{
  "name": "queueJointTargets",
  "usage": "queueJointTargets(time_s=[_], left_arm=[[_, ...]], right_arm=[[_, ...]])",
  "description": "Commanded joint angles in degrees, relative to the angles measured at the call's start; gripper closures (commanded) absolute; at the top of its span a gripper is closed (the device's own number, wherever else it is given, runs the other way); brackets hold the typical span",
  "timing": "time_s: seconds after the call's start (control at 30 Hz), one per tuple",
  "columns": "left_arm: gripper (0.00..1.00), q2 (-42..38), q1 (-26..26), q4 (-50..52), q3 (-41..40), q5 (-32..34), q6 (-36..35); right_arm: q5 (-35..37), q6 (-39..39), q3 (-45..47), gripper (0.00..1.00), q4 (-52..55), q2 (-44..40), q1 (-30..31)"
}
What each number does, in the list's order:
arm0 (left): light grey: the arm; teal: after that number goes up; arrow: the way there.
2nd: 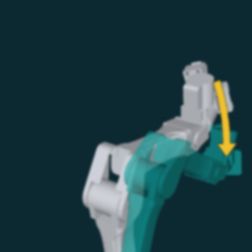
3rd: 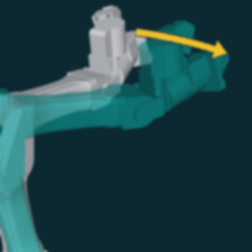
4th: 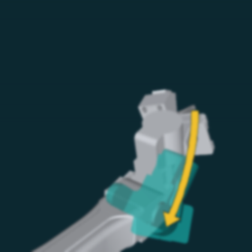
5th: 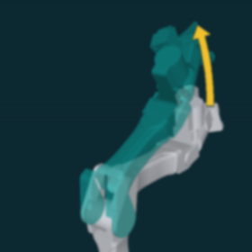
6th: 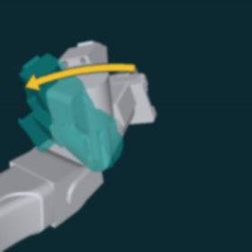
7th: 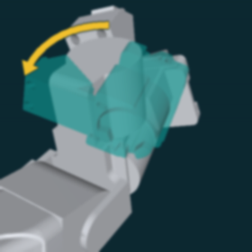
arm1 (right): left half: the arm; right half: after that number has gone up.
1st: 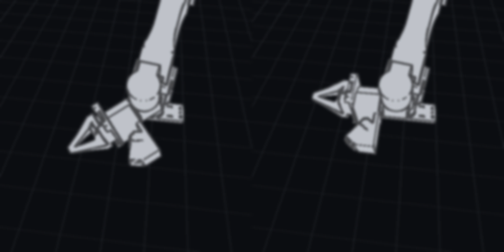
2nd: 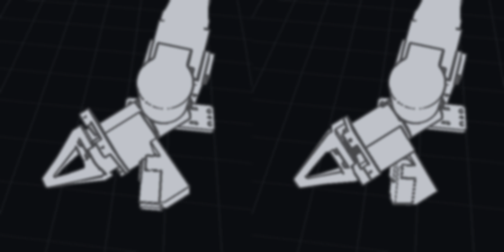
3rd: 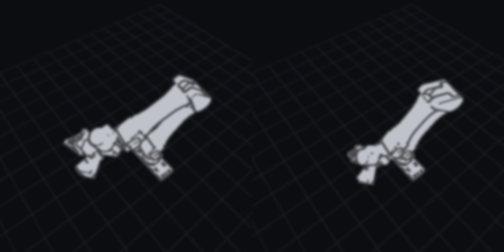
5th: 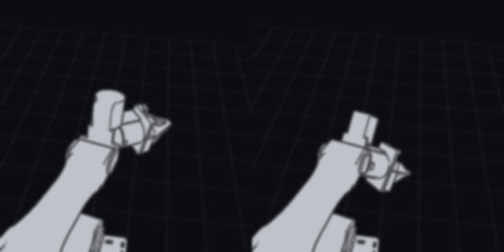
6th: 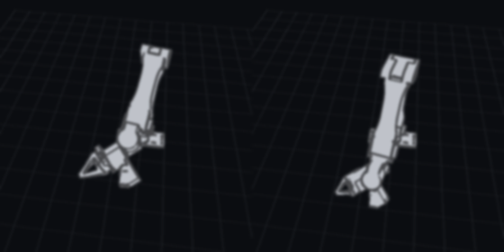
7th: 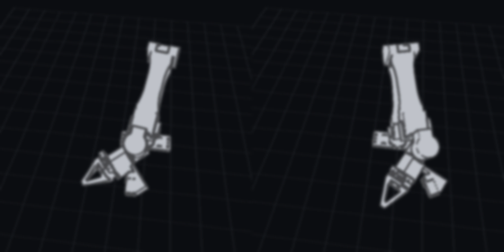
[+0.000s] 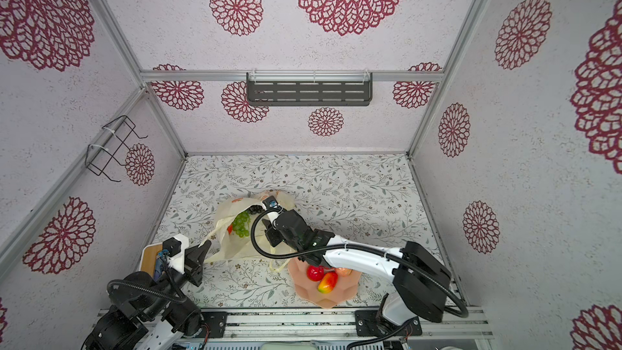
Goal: Take fruits out of the plastic bag
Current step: Take out the fake fruit from the plastic bag.
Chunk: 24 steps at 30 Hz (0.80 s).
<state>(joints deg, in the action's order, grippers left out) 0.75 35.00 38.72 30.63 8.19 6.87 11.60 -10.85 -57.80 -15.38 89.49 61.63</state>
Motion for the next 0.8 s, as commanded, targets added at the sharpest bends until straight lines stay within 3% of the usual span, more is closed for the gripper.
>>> queueJointTargets(time_s=[0.0, 0.2, 0.4, 0.6, 0.77], left_arm=[[1.00, -0.58, 0.53, -0.52, 0.22, -0.58, -0.44], [1.00, -0.58, 0.55, 0.03, 0.57, -0.03, -0.28], [1.00, -0.58, 0.55, 0.33, 0.70, 0.56, -0.06], [1.00, -0.58, 0.50, 0.24, 0.57, 1.13, 0.16], [1.00, -0.58, 0.51, 0.35, 0.57, 1.70, 0.25]], right_arm=[[-5.74, 3.08, -4.52, 0.75, -6.47, 5.78, -0.36], [-11.67, 5.28, -8.89, 0.75, -15.17, 16.49, -0.39], [-16.65, 3.85, -12.32, 0.67, -18.35, 24.93, -0.23], [-20.72, 6.26, -12.26, 0.65, -17.15, 27.96, 1.19], [-18.30, 9.69, -10.62, 0.60, -14.77, 28.03, 2.20]])
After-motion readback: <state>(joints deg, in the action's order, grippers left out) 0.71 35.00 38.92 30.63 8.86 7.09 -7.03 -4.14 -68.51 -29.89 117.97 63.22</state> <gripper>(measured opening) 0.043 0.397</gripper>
